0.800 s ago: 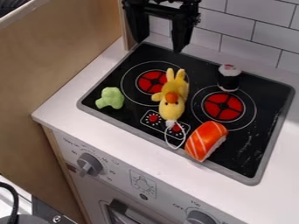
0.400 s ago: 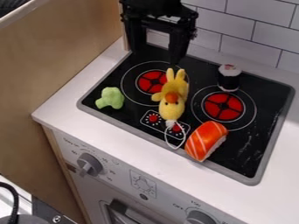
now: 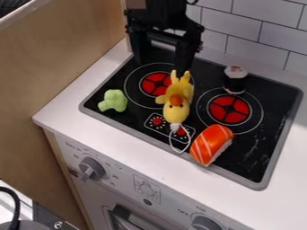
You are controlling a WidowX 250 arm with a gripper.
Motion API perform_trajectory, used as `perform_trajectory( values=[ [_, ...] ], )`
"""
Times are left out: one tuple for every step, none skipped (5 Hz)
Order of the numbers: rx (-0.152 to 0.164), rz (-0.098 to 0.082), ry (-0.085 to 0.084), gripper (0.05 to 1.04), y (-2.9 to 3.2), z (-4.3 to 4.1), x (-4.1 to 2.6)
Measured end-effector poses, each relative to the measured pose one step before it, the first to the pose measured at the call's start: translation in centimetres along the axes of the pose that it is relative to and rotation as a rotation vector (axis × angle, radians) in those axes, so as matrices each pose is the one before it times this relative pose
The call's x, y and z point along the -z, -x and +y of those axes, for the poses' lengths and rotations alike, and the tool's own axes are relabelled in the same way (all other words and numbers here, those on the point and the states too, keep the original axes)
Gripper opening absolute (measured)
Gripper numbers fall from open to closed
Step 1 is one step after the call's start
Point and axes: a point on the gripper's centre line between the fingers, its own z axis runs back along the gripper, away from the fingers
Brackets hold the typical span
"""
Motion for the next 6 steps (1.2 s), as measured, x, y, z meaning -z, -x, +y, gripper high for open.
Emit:
perform_trajectory(
  values=[
    [-0.0666, -0.0475, 0.0025, 0.999, 0.131, -0.428, 1.641],
    [-0.0257, -0.0166, -0.0204, 1.000, 0.578, -0.012, 1.660],
    [-0.0377, -0.0225, -0.0083, 0.999, 0.352, -0.212, 1.393],
    [0.0020, 0.0215, -0.0056, 0.999, 0.281, -0.410, 1.776],
    [0.0006, 0.0016, 0.0005, 1.000, -0.350, -0.147, 0.523],
    [0.0101, -0.0368, 0.0136, 0.976, -0.639, -0.622, 0.192]
  ],
)
